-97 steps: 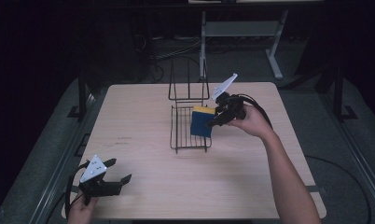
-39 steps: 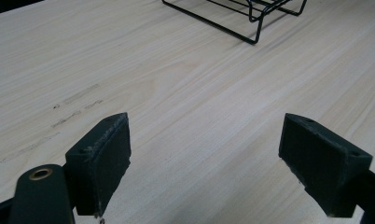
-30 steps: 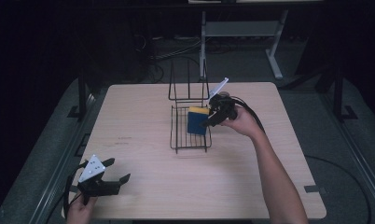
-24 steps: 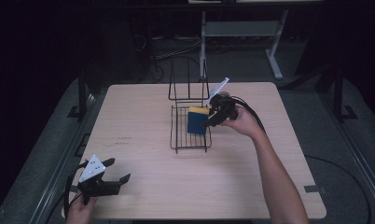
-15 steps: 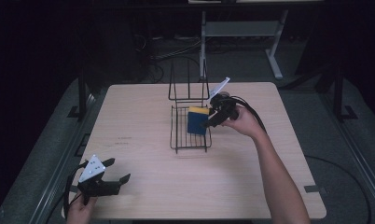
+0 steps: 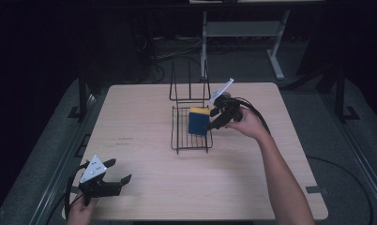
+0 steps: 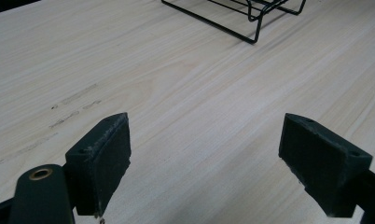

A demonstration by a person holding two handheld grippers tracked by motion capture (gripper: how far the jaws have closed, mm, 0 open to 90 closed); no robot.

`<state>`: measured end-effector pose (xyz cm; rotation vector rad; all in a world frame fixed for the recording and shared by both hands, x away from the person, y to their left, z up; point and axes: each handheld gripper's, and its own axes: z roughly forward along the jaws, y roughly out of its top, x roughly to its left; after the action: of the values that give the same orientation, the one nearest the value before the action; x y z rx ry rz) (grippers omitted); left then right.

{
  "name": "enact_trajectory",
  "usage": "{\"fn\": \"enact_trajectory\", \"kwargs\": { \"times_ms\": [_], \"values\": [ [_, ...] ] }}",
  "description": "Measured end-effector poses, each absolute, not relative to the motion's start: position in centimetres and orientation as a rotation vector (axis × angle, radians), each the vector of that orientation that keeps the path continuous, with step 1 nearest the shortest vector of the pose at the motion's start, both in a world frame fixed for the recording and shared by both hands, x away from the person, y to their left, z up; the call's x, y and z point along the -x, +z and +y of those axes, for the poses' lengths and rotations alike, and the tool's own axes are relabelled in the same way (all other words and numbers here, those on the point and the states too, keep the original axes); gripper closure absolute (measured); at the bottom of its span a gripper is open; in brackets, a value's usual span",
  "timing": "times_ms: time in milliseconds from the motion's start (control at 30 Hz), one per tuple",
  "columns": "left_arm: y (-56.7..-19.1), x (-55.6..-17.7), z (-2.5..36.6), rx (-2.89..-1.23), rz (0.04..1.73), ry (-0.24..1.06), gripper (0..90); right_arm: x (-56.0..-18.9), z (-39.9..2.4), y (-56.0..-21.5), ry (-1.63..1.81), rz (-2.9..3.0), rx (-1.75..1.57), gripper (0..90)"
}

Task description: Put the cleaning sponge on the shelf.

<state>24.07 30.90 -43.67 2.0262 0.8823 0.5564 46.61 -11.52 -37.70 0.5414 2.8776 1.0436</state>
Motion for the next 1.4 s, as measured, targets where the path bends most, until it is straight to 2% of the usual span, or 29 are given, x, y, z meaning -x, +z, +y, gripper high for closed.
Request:
{"fn": "enact_trajectory", "kwargs": {
  "times_ms": [700, 1400],
  "values": [
    [-43.6, -24.0, 30.8, -2.027, 0.880, 0.555, 16.2, -45.6, -13.1, -37.2, 1.043, 2.863, -0.583, 21.2],
    [-43.6, -24.0, 30.7, -2.027, 0.871, 0.557, 16.2, -44.7, -15.4, -37.3, 1.029, 2.848, -0.639, 20.7]
  ]
}}
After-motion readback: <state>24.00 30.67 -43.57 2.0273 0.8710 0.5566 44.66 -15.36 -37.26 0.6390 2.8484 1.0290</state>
